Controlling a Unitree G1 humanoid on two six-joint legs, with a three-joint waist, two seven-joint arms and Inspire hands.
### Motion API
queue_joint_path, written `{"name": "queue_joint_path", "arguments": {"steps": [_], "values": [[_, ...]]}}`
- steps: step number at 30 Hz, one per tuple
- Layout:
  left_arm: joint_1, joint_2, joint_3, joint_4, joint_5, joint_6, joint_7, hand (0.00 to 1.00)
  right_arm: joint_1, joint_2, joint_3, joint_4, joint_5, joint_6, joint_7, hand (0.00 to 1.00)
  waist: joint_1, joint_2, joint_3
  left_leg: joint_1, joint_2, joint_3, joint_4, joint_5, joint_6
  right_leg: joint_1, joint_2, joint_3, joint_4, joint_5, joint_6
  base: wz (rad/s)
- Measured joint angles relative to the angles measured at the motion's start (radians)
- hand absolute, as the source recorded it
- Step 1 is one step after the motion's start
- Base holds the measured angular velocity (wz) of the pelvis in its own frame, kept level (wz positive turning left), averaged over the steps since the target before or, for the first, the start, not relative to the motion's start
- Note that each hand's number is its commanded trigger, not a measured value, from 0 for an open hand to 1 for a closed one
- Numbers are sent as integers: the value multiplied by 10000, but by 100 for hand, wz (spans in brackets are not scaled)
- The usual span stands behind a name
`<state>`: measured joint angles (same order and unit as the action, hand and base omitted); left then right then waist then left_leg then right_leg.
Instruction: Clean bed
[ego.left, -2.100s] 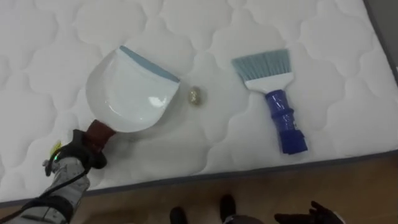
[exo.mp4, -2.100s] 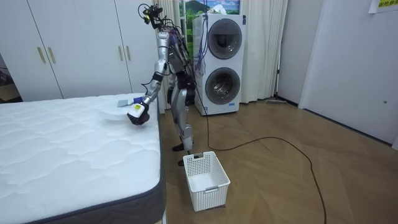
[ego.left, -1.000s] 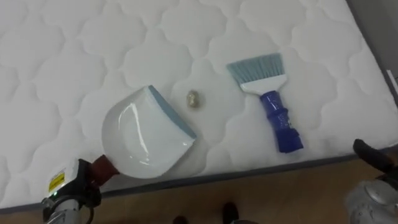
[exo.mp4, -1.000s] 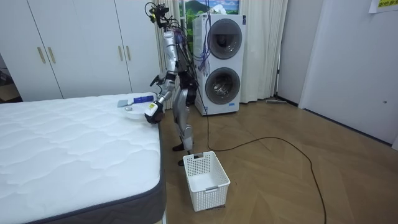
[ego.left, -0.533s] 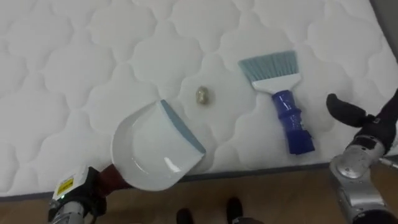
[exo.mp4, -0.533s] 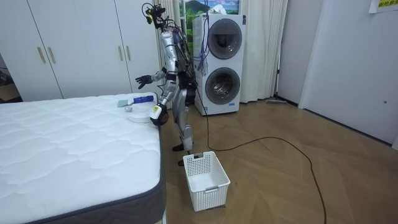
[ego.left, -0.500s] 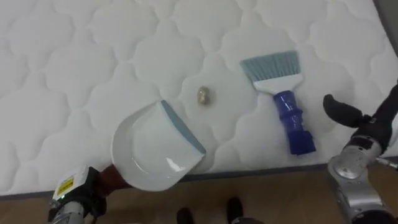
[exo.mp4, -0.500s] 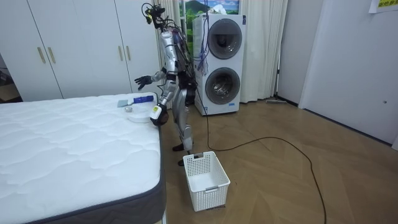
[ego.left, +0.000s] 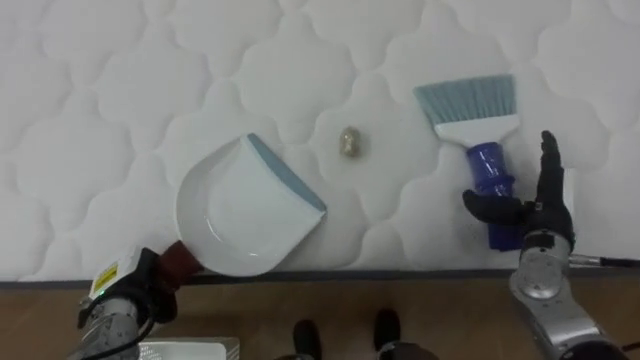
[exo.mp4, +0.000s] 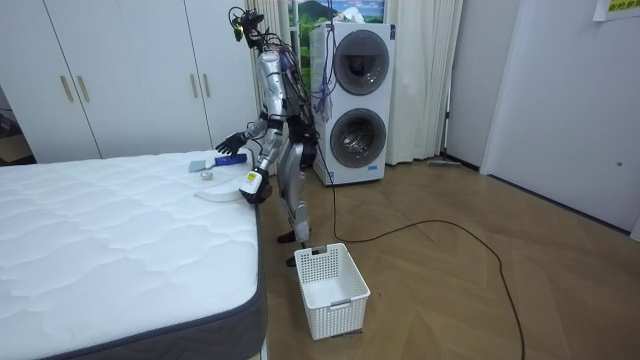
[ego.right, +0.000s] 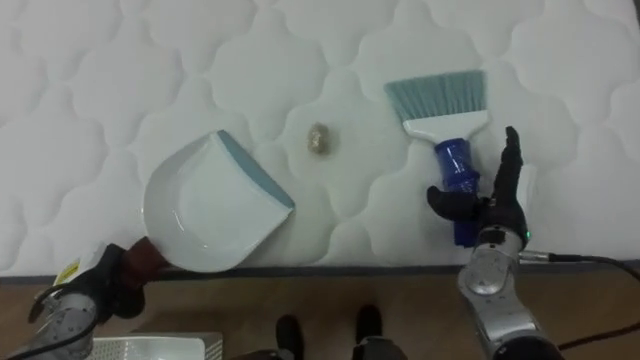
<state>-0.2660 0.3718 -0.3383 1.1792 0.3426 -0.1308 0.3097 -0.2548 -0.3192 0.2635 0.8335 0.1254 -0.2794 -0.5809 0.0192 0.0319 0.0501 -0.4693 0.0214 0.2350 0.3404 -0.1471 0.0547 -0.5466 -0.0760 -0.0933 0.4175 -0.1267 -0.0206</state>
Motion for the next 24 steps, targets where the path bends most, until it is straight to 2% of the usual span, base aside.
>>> {"name": "queue_joint_path", "arguments": {"steps": [6, 12, 20, 24], "values": [[-94, 8, 42, -42, 8, 21, -163, 100, -33, 0, -2, 278, -79, 332, 643, 0, 80, -7, 1, -126, -27, 3, 106, -2, 3, -174, -52, 10, 213, -77, -8, 1], [-245, 70, 32, -39, -19, 29, -354, 100, -404, 1, -2, 1000, -78, 417, 1069, 0, 56, -38, 19, -255, -30, -99, 281, -2, 5, -225, -100, -92, 333, -100, -11, 5], [-248, 148, -2, -13, -69, 100, -348, 100, -410, -72, 129, 1524, -84, 418, 1482, 0, -170, -46, 22, -355, -20, -226, 387, -4, 4, -203, -112, -263, 338, -124, -33, 5], [-323, 158, -4, -17, -112, 177, -349, 100, -587, -106, 211, 1920, -213, 442, 1586, 0, -161, -46, 22, -361, -17, -270, 429, -4, 4, -160, -115, -309, 336, -124, -34, 4]]}}
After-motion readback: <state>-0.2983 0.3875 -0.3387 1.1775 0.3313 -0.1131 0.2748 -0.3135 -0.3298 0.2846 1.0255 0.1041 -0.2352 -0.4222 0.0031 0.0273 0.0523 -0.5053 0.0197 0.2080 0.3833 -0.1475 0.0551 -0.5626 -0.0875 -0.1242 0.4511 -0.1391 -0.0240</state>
